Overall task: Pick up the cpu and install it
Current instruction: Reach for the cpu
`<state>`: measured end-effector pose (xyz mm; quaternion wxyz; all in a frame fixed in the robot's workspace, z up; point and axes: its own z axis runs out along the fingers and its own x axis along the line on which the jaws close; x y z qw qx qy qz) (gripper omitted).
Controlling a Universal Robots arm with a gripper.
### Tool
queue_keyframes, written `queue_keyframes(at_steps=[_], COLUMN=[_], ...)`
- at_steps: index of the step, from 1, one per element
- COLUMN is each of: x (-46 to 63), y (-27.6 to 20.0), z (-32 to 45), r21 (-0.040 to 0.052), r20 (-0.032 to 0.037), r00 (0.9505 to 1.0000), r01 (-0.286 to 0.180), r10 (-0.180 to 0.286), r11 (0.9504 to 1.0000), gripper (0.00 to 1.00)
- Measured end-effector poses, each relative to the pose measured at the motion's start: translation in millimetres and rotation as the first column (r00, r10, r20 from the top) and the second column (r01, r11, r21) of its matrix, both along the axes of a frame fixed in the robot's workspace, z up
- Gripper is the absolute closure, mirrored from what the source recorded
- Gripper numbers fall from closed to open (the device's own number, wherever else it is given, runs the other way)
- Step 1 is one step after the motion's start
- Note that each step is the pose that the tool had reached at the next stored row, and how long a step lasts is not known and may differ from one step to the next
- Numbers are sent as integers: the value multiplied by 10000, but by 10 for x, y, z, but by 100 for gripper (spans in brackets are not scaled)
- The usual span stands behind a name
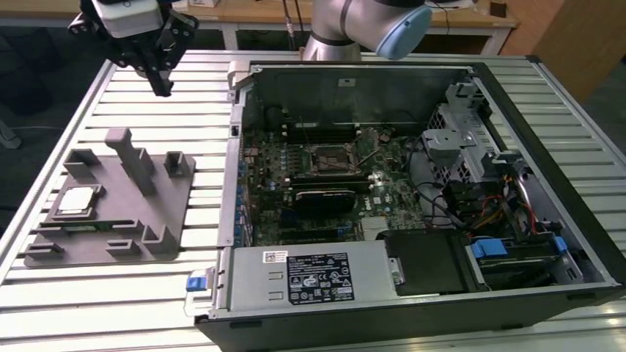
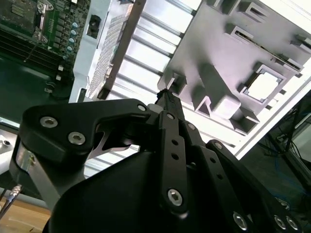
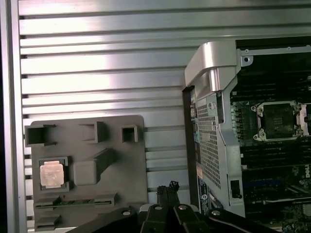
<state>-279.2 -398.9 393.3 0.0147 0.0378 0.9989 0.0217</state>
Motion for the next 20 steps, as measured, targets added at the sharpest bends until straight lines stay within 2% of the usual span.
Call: queue_keyframes(at_steps=[20], x=[-370], y=[0], z=[-13], r21=[0], r20=[2], r00=[10000], r01=[1], r10=[-1], r11=[10000], gripper=[89])
